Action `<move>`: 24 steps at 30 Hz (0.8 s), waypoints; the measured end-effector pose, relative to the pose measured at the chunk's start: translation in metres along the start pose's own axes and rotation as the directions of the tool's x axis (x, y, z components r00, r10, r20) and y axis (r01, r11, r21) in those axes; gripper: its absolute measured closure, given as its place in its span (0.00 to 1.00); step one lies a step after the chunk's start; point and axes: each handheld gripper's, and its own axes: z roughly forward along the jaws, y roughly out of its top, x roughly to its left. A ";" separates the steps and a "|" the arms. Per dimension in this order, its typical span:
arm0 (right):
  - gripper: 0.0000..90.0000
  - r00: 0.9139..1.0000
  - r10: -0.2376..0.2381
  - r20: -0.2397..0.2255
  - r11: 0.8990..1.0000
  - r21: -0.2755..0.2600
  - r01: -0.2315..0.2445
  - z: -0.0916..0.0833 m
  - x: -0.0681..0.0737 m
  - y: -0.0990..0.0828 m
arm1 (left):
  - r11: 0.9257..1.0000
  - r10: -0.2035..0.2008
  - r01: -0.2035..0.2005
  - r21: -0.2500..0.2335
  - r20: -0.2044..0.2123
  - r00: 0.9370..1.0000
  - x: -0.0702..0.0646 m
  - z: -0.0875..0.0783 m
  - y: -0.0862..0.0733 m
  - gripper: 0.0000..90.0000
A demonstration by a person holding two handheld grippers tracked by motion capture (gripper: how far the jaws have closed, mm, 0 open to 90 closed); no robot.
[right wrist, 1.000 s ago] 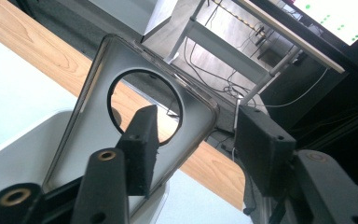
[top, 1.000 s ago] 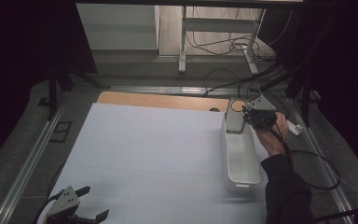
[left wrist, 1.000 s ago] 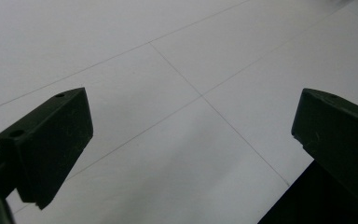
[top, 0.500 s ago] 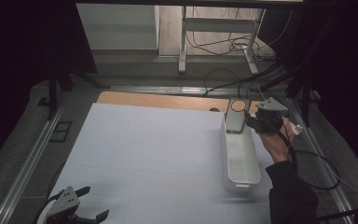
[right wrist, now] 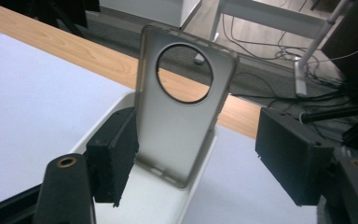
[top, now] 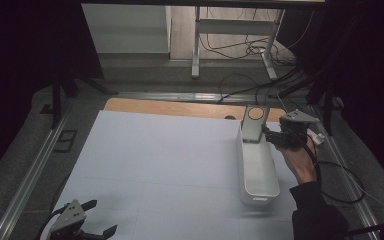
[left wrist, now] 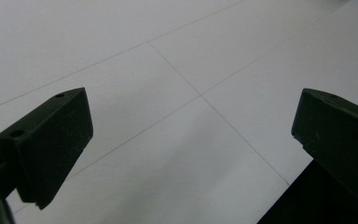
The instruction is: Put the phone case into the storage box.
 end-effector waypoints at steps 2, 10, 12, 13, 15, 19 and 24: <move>0.32 1.000 0.005 -0.013 1.000 0.006 -0.005 -0.002 0.002 -0.001 | 1.000 0.000 0.000 0.000 0.000 1.000 0.000 0.000 0.000 0.00; 0.27 0.997 0.035 -0.075 0.999 0.027 -0.033 -0.011 0.014 -0.003 | 1.000 -0.004 0.004 -0.001 0.001 1.000 0.000 -0.001 0.000 0.00; 0.27 0.995 0.049 -0.092 0.998 0.030 -0.047 -0.013 0.017 -0.004 | 1.000 -0.004 0.004 -0.001 -0.001 1.000 0.000 0.000 0.000 0.00; 0.26 0.994 0.053 -0.097 0.998 0.034 -0.050 -0.014 0.018 -0.005 | 1.000 -0.005 0.005 -0.001 -0.001 1.000 0.000 0.000 0.000 0.00; 0.26 0.992 0.060 -0.113 0.998 0.039 -0.055 -0.017 0.020 -0.007 | 1.000 -0.004 0.004 0.000 -0.002 1.000 0.000 0.000 0.000 0.00; 0.25 0.988 0.066 -0.141 0.997 0.053 -0.059 -0.023 0.026 -0.010 | 1.000 -0.004 0.004 -0.001 -0.003 1.000 0.000 0.000 0.000 0.00; 0.23 0.984 0.068 -0.165 0.996 0.062 -0.058 -0.029 0.032 -0.012 | 1.000 -0.003 0.003 0.001 0.001 1.000 0.000 -0.001 0.000 0.00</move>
